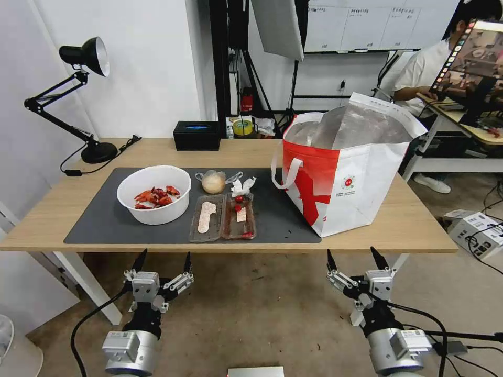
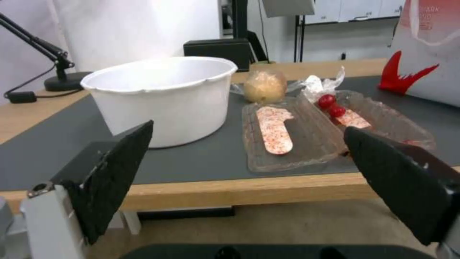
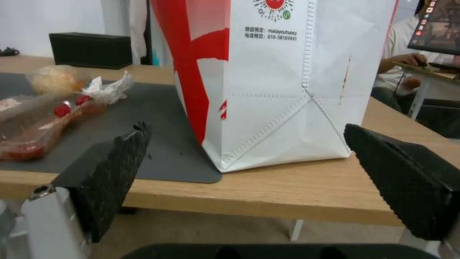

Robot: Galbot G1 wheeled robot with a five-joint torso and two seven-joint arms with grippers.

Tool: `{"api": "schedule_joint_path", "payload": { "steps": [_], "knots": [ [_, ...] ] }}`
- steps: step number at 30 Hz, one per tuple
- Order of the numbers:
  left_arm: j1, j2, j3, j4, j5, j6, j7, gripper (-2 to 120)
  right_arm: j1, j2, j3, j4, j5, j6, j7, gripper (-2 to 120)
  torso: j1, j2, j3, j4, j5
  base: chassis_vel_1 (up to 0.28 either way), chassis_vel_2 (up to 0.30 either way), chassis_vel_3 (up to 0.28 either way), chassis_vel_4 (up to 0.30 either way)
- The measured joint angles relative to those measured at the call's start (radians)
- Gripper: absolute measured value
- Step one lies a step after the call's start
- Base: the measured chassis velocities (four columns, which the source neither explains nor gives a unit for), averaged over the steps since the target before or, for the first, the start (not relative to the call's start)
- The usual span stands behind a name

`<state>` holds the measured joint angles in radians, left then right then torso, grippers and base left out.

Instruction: Pick up the trash from the table and place it into the takeout bag.

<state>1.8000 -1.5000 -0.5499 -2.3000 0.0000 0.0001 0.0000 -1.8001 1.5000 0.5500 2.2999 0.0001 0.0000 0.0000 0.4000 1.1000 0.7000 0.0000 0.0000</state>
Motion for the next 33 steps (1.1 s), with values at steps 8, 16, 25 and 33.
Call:
{"api": "schedule_joint_path", "payload": {
  "steps": [8,16,25,33],
  "knots": [
    [0.0,0.0,0.0,0.0,0.0,0.0,0.0,100,0.0,0.0,0.0,0.0,0.0,0.0,0.0,100,0.0,0.0,0.0,0.0,0.0,0.0,0.0,0.0,0.0],
    [0.0,0.0,0.0,0.0,0.0,0.0,0.0,100,0.0,0.0,0.0,0.0,0.0,0.0,0.0,100,0.0,0.0,0.0,0.0,0.0,0.0,0.0,0.0,0.0],
    [-0.016,0.028,-0.01,-0.017,-0.076,0.07,-0.054,100,0.014,-0.019,-0.003,0.0,0.017,-0.02,0.004,100,0.0,0.0,0.0,-0.0004,0.0,0.0,0.0,0.0,0.0],
    [-0.068,0.114,-0.042,-0.072,-0.313,0.29,-0.227,100,0.128,-0.162,-0.029,0.0,0.138,-0.158,0.041,100,0.0,0.0,0.0,-0.0002,-0.0002,0.0,0.0,0.0,0.0]
  ]
}}
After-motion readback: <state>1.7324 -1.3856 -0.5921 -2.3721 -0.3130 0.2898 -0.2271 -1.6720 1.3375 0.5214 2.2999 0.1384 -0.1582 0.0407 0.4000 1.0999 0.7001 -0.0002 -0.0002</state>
